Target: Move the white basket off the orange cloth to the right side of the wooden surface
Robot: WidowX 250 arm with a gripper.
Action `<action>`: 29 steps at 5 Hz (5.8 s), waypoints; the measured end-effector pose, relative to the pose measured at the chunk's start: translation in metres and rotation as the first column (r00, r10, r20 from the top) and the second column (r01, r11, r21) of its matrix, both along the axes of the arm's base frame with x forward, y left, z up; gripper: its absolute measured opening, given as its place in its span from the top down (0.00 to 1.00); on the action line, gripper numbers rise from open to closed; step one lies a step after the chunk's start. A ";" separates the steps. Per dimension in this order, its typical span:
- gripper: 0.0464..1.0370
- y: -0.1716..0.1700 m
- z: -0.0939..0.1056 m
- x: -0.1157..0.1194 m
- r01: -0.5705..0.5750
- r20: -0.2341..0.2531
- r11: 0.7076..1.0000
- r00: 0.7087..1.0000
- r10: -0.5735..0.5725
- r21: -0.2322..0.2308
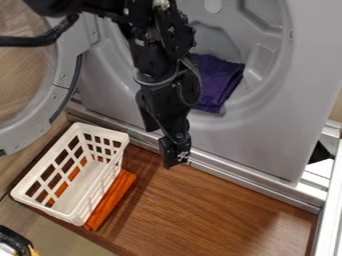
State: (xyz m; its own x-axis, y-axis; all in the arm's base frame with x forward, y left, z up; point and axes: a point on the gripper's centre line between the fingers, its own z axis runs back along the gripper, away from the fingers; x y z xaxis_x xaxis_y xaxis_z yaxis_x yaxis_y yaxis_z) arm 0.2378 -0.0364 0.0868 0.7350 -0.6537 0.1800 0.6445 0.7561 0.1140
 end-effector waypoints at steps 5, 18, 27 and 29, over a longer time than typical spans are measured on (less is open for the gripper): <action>0.04 0.079 -0.057 -0.030 -0.401 -0.063 0.916 0.914 0.400 -0.010; 0.95 -0.034 -0.048 -0.005 -0.405 0.001 0.914 0.914 0.405 0.039; 0.04 -0.128 -0.095 0.000 -0.157 -0.052 0.986 0.987 0.154 -0.060; 0.04 -0.104 -0.037 -0.008 -0.001 0.002 0.998 1.000 0.001 -0.065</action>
State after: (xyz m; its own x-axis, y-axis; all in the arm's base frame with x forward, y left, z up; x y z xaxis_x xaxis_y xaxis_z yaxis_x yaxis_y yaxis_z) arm 0.2297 -0.1405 0.0503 0.7354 -0.6398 0.2232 0.6434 0.7627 0.0662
